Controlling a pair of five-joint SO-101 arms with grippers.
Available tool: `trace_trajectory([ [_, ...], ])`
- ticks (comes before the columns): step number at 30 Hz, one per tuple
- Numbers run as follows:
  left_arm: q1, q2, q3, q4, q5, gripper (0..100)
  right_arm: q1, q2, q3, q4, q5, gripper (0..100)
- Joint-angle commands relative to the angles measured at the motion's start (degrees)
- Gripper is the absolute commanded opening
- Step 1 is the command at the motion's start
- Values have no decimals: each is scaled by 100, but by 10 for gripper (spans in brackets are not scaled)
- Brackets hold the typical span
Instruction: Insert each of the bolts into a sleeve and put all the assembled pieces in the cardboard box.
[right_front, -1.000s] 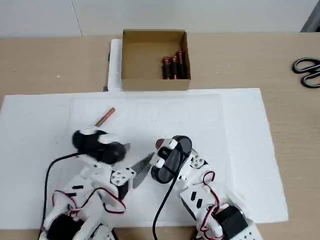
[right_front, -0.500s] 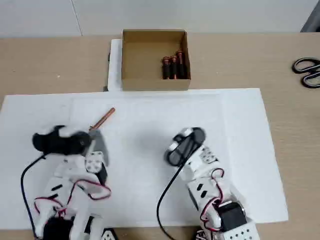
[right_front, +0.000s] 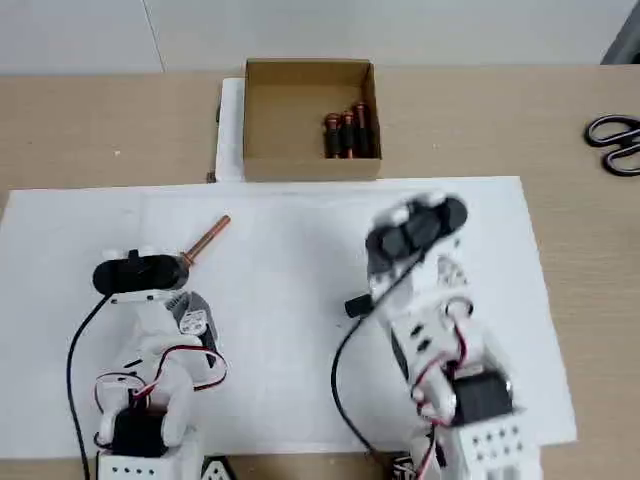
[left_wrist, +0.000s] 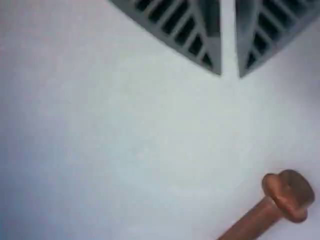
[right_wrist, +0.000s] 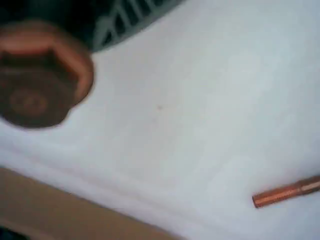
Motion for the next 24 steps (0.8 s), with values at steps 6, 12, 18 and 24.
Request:
trace_trajectory([
  [6,53,-62,-22,-237,18,7,22,3222,-2655,-927,-70,3],
  [12,18,-62,-31,-237,18,7,31,5525,-4598,-1174,-70,3],
  [18,18,-62,-31,-237,18,7,4,7741,-7209,-1138,-70,3],
  [24,18,-62,-31,-237,18,7,4,9657,-9389,-1130,-70,3],
])
